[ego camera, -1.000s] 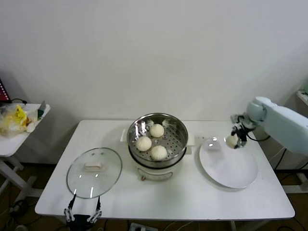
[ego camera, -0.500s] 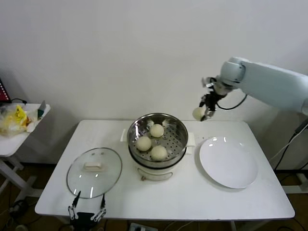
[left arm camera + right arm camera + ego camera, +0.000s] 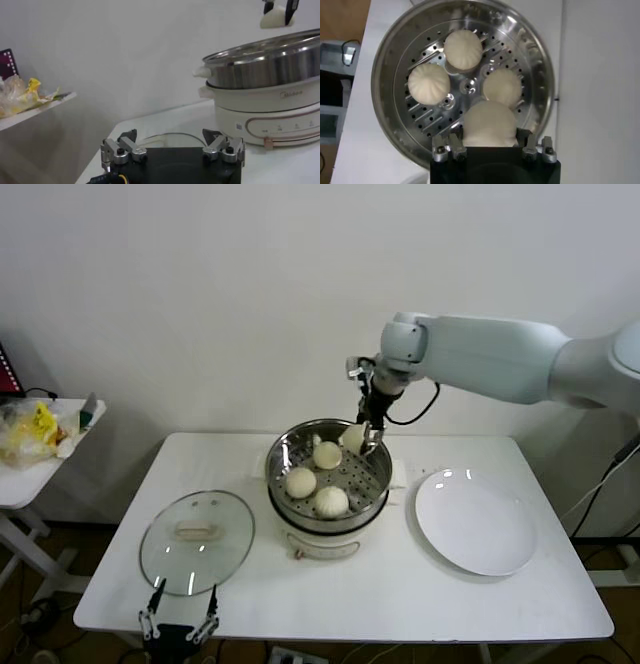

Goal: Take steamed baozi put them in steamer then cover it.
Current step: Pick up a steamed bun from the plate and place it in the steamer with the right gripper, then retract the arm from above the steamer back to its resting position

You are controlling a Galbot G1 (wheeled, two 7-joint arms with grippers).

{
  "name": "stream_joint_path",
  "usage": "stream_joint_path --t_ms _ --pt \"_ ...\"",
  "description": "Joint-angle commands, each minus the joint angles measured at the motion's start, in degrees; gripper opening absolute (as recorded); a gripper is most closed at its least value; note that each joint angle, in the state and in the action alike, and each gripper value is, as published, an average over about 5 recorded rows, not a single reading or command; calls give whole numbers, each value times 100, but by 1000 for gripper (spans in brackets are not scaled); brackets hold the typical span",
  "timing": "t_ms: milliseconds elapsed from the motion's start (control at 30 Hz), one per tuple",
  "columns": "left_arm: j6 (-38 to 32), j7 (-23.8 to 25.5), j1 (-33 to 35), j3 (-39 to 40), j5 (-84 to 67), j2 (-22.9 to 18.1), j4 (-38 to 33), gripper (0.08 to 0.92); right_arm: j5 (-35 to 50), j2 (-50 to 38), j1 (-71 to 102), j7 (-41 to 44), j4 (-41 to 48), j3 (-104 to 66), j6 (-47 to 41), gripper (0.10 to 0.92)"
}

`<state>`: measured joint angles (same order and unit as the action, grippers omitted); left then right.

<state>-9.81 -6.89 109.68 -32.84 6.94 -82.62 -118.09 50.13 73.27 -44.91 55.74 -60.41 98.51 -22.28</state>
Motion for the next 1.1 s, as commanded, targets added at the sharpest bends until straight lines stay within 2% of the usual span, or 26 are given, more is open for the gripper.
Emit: stream_joint_path --t_ms 33,467,733,1100 --pt "94 14 -13 10 -138 34 -58 823 19 499 553 -193 172 338 -151 685" --pt "168 17 -129 6 -170 63 13 823 -196 394 684 -178 298 310 -108 692" --pt "155 6 -123 6 -165 23 19 823 -170 173 588 -175 184 72 -98 811" --pt "133 0 -77 -21 -148 5 -24 823 5 -556 74 85 -218 -309 270 823"
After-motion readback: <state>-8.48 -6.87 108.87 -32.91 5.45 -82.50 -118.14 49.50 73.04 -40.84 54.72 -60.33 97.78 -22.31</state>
